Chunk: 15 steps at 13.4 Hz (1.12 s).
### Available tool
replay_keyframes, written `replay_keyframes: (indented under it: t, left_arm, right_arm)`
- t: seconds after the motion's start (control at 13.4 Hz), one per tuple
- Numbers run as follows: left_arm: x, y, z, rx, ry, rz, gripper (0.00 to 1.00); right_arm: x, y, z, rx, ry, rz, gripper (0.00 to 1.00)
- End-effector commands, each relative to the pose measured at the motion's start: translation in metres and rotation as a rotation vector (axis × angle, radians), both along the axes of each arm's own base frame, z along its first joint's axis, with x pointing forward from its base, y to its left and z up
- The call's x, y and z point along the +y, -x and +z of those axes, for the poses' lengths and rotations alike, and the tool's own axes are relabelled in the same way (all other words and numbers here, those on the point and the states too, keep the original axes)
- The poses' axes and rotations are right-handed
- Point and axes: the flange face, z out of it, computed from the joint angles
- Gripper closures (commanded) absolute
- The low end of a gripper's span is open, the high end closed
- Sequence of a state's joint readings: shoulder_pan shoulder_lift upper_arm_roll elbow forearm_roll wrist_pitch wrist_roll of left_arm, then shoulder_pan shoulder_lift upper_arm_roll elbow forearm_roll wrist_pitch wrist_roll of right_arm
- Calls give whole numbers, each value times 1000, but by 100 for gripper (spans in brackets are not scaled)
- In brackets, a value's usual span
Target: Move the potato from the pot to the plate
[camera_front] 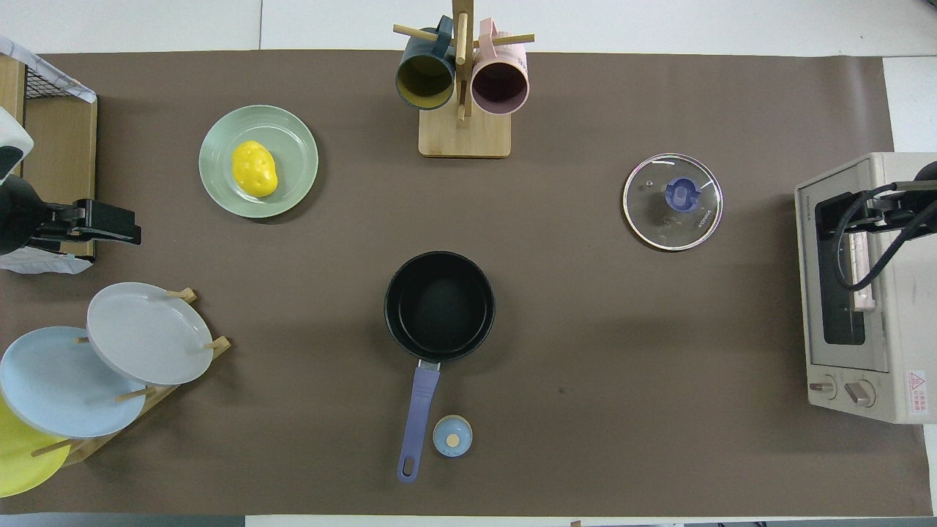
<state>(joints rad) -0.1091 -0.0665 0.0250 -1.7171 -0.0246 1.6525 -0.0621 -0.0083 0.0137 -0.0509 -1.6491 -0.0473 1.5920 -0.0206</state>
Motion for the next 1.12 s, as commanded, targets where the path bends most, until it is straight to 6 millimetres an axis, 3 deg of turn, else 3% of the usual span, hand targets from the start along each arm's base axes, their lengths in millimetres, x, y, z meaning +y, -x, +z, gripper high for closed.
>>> replay_keyframes:
  t: [0.0,0.15,0.3,0.67,0.82,1.04]
  left_arm:
    - [4,13,37,20,-15,-11,0]
    - [5,17,41,84,-20,-5,0]
    - [4,25,27,134,-24,-4,0]
    - [2,17,16,201,-31,-8,0]
    - [-8,14,38,159,-30,-23,0]
    - [-8,16,29,162,-30,-26,0]
  right_arm:
    - [-2,5,3,8,-4,4,0]
    - [-2,5,3,8,-4,4,0]
    - [-1,5,3,8,-4,5,0]
    - [-2,5,3,8,-4,4,0]
    - [-1,5,3,9,-5,5,0]
    - [-2,5,3,8,-4,4,0]
